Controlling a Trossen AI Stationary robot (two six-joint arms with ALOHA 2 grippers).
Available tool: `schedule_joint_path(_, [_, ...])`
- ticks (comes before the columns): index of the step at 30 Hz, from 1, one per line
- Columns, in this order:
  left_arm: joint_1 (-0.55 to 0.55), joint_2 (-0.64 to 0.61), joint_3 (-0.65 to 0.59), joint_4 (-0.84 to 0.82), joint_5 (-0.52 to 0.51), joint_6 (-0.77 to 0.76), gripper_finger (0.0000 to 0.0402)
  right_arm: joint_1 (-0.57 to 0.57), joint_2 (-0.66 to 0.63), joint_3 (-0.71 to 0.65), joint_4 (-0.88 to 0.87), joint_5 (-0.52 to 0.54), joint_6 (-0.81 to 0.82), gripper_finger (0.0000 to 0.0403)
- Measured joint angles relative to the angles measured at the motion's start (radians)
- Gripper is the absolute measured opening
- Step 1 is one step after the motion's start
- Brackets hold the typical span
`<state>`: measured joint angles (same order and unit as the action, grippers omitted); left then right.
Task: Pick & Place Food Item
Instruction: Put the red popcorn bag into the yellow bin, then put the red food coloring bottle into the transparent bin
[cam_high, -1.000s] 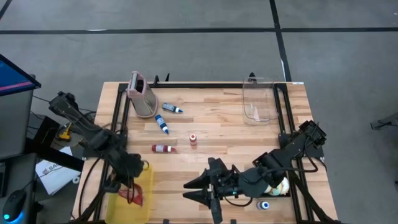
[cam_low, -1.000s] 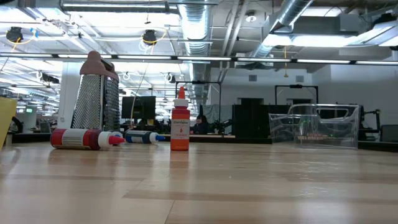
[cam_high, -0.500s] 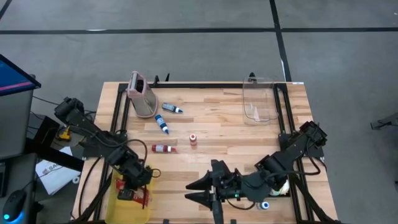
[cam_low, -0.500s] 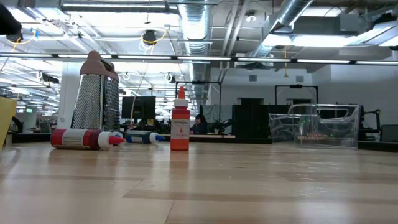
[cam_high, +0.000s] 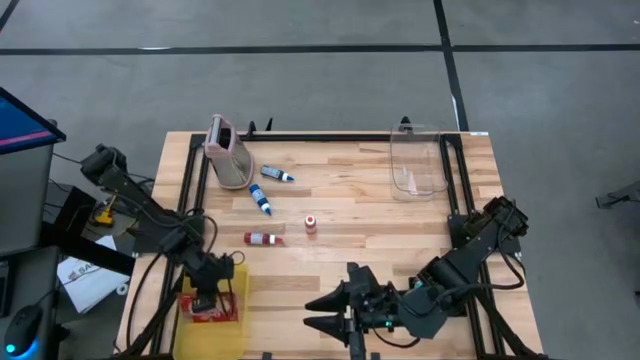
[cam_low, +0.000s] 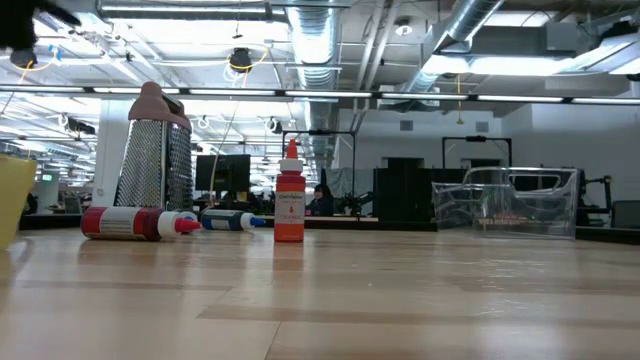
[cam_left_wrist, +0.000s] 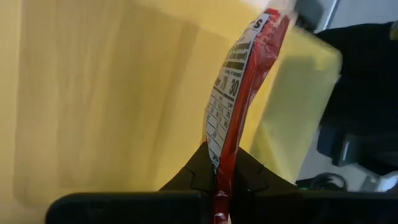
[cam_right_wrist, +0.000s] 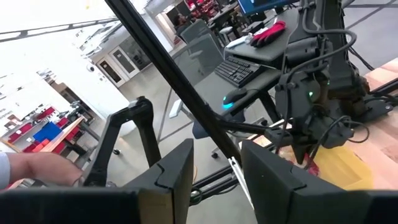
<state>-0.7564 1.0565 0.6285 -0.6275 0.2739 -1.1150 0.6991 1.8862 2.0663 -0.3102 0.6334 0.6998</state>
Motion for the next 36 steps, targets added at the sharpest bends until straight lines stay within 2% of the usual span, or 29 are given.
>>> schedule_joint_path(7, [-0.052, -0.016, -0.045, 0.075, -0.036, -0.019, 0.0023, -0.008, 0.0, 0.0, -0.003, 0.0, 0.0, 0.0128])
schedule_joint_path(19, [-0.056, -0.021, -0.049, 0.087, -0.047, -0.012, 0.0183, -0.008, 0.0, 0.0, 0.004, 0.0, 0.008, 0.0128])
schedule_joint_path(23, [-0.047, -0.049, -0.049, 0.085, -0.049, -0.02, 0.0216, -0.008, 0.0, 0.0, 0.004, 0.0, 0.008, 0.0128])
schedule_joint_path(29, [-0.025, -0.111, -0.049, 0.008, -0.107, -0.077, 0.0219, -0.008, 0.0, 0.0, 0.004, 0.0, 0.008, 0.0128])
schedule_joint_path(33, [-0.017, -0.131, -0.049, -0.079, -0.117, -0.121, 0.0199, -0.008, 0.0, 0.0, 0.005, 0.0, 0.008, 0.0128])
schedule_joint_path(36, [-0.017, -0.135, -0.049, -0.072, -0.117, -0.121, 0.0179, -0.008, 0.0, 0.0, 0.005, 0.0, 0.008, 0.0128])
